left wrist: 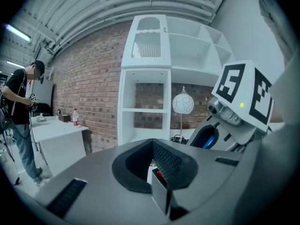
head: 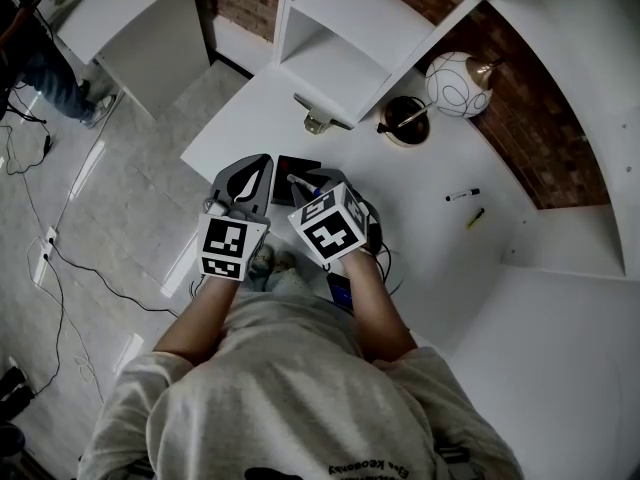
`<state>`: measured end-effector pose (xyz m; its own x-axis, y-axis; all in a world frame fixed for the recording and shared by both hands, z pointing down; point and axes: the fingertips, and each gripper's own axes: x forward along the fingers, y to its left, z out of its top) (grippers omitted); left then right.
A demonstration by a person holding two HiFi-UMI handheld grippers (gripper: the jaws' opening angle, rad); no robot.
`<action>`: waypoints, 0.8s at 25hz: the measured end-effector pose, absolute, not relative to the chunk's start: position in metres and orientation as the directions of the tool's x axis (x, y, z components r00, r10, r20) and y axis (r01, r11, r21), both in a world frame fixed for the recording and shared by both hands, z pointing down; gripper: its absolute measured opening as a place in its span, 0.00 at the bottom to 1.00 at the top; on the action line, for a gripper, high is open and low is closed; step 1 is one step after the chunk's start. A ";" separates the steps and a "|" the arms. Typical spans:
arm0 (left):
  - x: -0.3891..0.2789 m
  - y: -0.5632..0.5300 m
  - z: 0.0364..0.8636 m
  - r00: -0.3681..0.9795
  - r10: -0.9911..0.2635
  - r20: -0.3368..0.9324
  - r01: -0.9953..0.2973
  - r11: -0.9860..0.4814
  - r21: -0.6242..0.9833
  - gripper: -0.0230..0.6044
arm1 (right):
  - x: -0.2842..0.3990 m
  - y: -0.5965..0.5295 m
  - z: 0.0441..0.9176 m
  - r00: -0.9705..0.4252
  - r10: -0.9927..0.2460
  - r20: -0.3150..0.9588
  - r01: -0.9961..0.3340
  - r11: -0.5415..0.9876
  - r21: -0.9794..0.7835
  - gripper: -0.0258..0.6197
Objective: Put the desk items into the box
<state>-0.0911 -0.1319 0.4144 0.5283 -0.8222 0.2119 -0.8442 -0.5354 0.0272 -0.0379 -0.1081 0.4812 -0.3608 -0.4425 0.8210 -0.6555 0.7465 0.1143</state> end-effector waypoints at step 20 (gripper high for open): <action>-0.102 -0.132 0.422 0.511 -0.828 0.232 -0.855 -0.518 0.035 0.04 | -0.053 -0.126 0.511 -0.383 -0.465 0.798 -0.699 0.711 0.079 0.17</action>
